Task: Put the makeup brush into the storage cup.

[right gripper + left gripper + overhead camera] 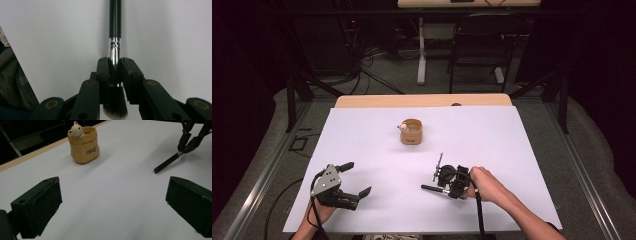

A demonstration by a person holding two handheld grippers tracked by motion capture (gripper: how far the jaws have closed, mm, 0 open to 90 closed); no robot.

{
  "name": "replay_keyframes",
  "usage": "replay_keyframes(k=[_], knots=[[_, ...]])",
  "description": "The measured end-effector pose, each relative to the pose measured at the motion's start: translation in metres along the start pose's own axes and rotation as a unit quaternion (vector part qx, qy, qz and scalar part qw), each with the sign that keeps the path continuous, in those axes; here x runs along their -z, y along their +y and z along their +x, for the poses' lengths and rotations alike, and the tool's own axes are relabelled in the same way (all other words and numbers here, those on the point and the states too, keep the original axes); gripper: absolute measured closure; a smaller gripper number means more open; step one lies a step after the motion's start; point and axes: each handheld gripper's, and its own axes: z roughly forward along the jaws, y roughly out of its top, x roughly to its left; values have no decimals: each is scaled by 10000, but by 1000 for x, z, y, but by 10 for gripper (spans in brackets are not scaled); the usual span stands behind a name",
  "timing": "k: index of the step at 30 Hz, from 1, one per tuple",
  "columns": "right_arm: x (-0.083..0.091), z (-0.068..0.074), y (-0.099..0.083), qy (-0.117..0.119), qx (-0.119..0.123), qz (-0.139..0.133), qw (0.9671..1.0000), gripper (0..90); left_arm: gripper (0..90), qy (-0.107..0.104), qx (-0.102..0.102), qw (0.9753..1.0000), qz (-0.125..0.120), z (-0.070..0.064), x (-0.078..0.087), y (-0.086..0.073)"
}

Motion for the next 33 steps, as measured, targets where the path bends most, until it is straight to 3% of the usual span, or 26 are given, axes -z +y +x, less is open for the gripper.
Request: replay_keyframes(k=[11, 17, 23, 24, 25, 26, 27, 33], knots=[[12, -4, 1, -80, 67, -52, 9999, 763, 3, -31, -66, 9999, 136, 1, -1, 0], [17, -4, 1, -75, 273, -36, 9996, 763, 4, -35, -208, 9981, 579, 2, -1, 9], [17, -4, 1, -58, 304, -25, 9995, 763, 3, -35, -208, 9981, 579, 2, -1, 9], [17, -4, 1, -58, 304, -25, 9995, 763, 3, -265, -395, 9942, 969, 4, -7, 20], [17, -4, 1, -58, 304, -25, 9995, 763, 3, -265, -395, 9942, 969, 4, -7, 20], [20, -5, 3, -137, 457, 32, 9989, 763, 3, -265, -395, 9942, 969, 4, -7, 20], [22, -6, 4, -132, 455, 44, 9989, 763, 3, -524, -524, 9905, 1158, 5, -10, 31], [25, -5, 6, -202, 526, 70, 9984, 763, 3, -892, -754, 9820, 1483, 4, -19, 45]])
